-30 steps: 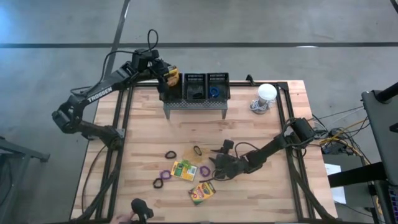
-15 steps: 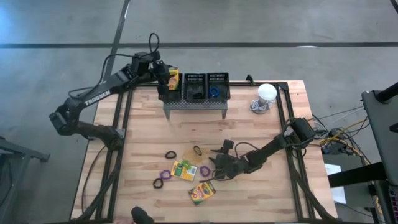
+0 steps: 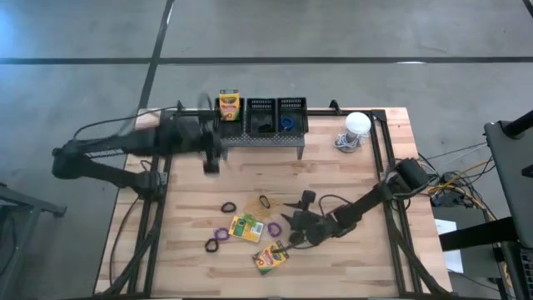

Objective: Pick & Place Office Desk Supplies
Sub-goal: Put the black rubber band in the middle black bin on the shelf

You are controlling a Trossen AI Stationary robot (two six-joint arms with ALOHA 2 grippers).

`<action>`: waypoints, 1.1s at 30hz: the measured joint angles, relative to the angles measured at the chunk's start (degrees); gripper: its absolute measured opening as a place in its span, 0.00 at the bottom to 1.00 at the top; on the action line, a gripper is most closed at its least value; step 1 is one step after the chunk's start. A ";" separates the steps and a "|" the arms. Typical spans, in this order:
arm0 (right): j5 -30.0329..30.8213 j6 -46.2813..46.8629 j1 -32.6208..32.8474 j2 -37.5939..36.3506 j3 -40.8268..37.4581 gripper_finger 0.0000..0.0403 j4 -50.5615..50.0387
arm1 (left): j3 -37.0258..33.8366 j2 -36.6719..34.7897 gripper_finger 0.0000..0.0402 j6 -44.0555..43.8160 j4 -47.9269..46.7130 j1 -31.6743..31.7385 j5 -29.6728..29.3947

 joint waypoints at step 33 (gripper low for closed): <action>-22.04 15.44 -12.97 6.28 14.14 0.62 -13.36 | -44.94 8.95 0.34 -36.50 63.04 -43.42 -24.88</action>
